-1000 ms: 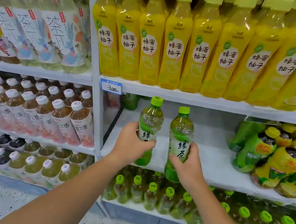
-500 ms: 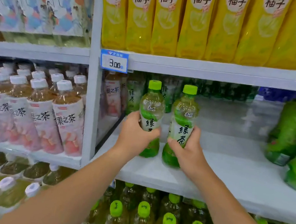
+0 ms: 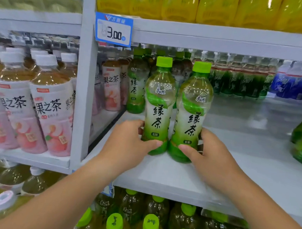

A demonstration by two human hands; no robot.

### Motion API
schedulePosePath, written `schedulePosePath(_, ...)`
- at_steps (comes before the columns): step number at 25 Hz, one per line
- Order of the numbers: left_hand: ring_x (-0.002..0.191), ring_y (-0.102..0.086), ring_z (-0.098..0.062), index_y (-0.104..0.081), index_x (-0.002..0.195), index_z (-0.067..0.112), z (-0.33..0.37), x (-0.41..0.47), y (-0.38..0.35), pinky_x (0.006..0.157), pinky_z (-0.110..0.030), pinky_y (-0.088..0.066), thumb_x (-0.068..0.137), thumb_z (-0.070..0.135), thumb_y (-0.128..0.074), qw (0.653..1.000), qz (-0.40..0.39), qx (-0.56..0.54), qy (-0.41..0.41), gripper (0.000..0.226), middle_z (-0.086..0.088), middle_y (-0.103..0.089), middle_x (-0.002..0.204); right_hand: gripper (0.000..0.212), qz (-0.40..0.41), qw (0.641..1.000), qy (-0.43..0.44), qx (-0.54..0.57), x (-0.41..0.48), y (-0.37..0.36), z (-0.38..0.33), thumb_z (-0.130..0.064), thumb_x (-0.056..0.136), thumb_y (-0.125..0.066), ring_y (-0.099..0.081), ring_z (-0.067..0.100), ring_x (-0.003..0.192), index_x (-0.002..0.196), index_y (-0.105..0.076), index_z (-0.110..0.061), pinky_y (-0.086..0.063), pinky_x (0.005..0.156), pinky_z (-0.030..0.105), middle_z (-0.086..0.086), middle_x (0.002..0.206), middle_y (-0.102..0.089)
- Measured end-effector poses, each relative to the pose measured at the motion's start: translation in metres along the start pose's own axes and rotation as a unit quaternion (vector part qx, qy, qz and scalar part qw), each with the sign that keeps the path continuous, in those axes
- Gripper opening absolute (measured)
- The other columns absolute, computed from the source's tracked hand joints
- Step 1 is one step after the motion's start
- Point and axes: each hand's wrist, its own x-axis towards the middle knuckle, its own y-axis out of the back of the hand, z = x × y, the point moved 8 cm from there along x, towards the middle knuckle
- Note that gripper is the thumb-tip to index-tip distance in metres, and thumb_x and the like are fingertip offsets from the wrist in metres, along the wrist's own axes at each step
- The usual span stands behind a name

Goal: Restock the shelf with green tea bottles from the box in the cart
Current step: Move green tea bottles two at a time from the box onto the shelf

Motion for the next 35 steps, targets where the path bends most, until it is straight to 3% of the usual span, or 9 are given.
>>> schedulePosePath(2,0.078,-0.067,0.001,-0.072,0.099,0.027,-0.005,0.022,-0.001,0.066,-0.015,-0.051,0.076,0.038,-0.086,0.999,0.032,0.008,0.003,0.029,0.014,-0.073,0.089,0.031,0.005,1.0,-0.011,-0.014,0.023,-0.001,0.002,-0.034,0.092,-0.067,-0.063,0.006,0.1,0.12,-0.056,-0.028,-0.053,0.087,0.03,-0.019,0.108,-0.063)
schedulePosePath(5,0.08,-0.072,-0.01,-0.072,0.094,0.021,-0.02,0.063,-0.01,0.073,-0.034,-0.06,0.066,0.045,-0.087,0.998,0.067,0.01,0.017,0.04,0.009,-0.075,0.087,0.032,0.027,0.999,-0.034,-0.023,0.06,-0.003,0.011,-0.03,0.092,-0.069,-0.056,-0.001,0.083,0.112,-0.044,-0.027,-0.043,0.066,0.01,-0.024,0.093,-0.051)
schedulePosePath(7,0.081,-0.073,-0.015,-0.073,0.093,0.018,-0.029,0.087,-0.016,0.075,-0.039,-0.061,0.065,0.042,-0.086,0.997,0.08,-0.002,0.02,0.039,0.004,-0.076,0.087,0.035,0.039,0.998,-0.043,-0.02,0.087,-0.011,0.02,-0.029,0.091,-0.07,-0.052,0.006,0.083,0.112,-0.042,-0.026,-0.039,0.066,0.014,-0.015,0.095,-0.051)
schedulePosePath(11,0.081,-0.071,-0.017,-0.077,0.092,0.015,-0.037,0.119,-0.02,0.078,-0.034,-0.059,0.077,0.026,-0.086,0.993,0.109,-0.012,0.033,0.021,0.001,-0.075,0.087,0.043,0.053,0.997,-0.06,-0.013,0.132,-0.022,0.033,-0.03,0.089,-0.073,-0.053,0.016,0.095,0.124,-0.051,-0.016,-0.041,0.08,0.027,-0.005,0.105,-0.055)
schedulePosePath(15,0.087,-0.068,-0.023,-0.078,0.098,0.013,-0.035,0.137,-0.021,0.075,-0.026,-0.049,0.082,0.03,-0.082,0.99,0.122,0.046,0.044,0.024,-0.004,-0.075,0.093,0.034,0.073,0.996,-0.04,0.029,0.156,-0.026,0.043,-0.022,0.09,-0.072,-0.055,0.008,0.083,0.118,-0.053,-0.014,-0.043,0.064,0.011,-0.011,0.092,-0.055)
schedulePosePath(19,0.094,-0.068,-0.027,-0.071,0.1,0.008,-0.029,0.149,-0.024,0.078,-0.033,-0.052,0.084,0.035,-0.079,0.984,0.137,0.104,0.04,0.032,-0.008,-0.072,0.098,0.042,0.097,0.992,-0.052,0.059,0.174,-0.029,0.058,-0.026,0.089,-0.073,-0.061,0.021,0.097,0.123,-0.054,-0.011,-0.049,0.082,0.03,-0.002,0.103,-0.057)
schedulePosePath(24,0.099,-0.061,-0.025,-0.069,0.11,0.011,-0.028,0.154,-0.031,0.089,-0.031,-0.046,0.092,0.036,-0.071,0.98,0.147,0.135,-0.009,0.031,-0.01,-0.058,0.116,0.03,0.124,0.985,-0.046,0.108,0.183,-0.026,0.064,-0.021,0.088,-0.075,-0.061,0.015,0.084,0.109,-0.055,-0.016,-0.044,0.06,0.014,-0.007,0.094,-0.058)
schedulePosePath(29,0.092,-0.066,-0.025,-0.07,0.1,0.009,-0.031,0.162,-0.034,0.081,-0.035,-0.052,0.091,0.04,-0.07,0.977,0.147,0.153,-0.024,0.032,-0.009,-0.069,0.099,0.034,0.137,0.98,-0.039,0.136,0.182,-0.027,0.067,-0.022,0.087,-0.076,-0.062,0.017,0.1,0.116,-0.061,-0.015,-0.048,0.084,0.026,-0.012,0.098,-0.059)
schedulePosePath(35,0.083,-0.067,-0.026,-0.071,0.091,0.011,-0.031,0.161,-0.031,0.075,-0.038,-0.056,0.087,0.038,-0.075,0.981,0.154,0.12,-0.018,0.028,-0.006,-0.072,0.086,0.036,0.129,0.98,-0.04,0.144,0.183,-0.029,0.069,-0.022,0.089,-0.074,-0.066,0.015,0.091,0.121,-0.06,-0.015,-0.049,0.077,0.024,-0.006,0.095,-0.065)
